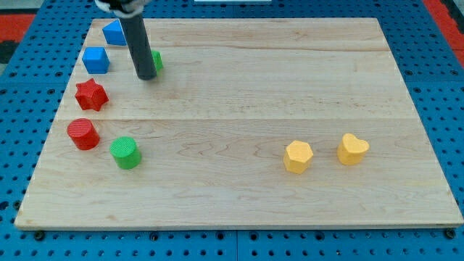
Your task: Place the blue triangle top right to the blue cube
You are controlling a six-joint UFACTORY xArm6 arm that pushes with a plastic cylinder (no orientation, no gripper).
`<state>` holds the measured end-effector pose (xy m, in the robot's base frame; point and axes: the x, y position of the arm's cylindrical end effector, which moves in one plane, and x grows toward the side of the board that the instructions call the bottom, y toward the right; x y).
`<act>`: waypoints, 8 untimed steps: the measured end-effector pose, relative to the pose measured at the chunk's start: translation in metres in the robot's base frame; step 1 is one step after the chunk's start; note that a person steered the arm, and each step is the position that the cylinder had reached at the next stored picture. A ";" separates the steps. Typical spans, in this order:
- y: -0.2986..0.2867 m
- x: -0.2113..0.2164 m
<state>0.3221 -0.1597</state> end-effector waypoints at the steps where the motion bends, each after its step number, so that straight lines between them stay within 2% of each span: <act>1: -0.010 -0.034; 2: -0.031 -0.039; 3: -0.089 -0.065; 4: -0.121 -0.104; 5: -0.120 -0.129; 7: -0.039 -0.118; 8: -0.039 -0.116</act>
<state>0.2066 -0.1989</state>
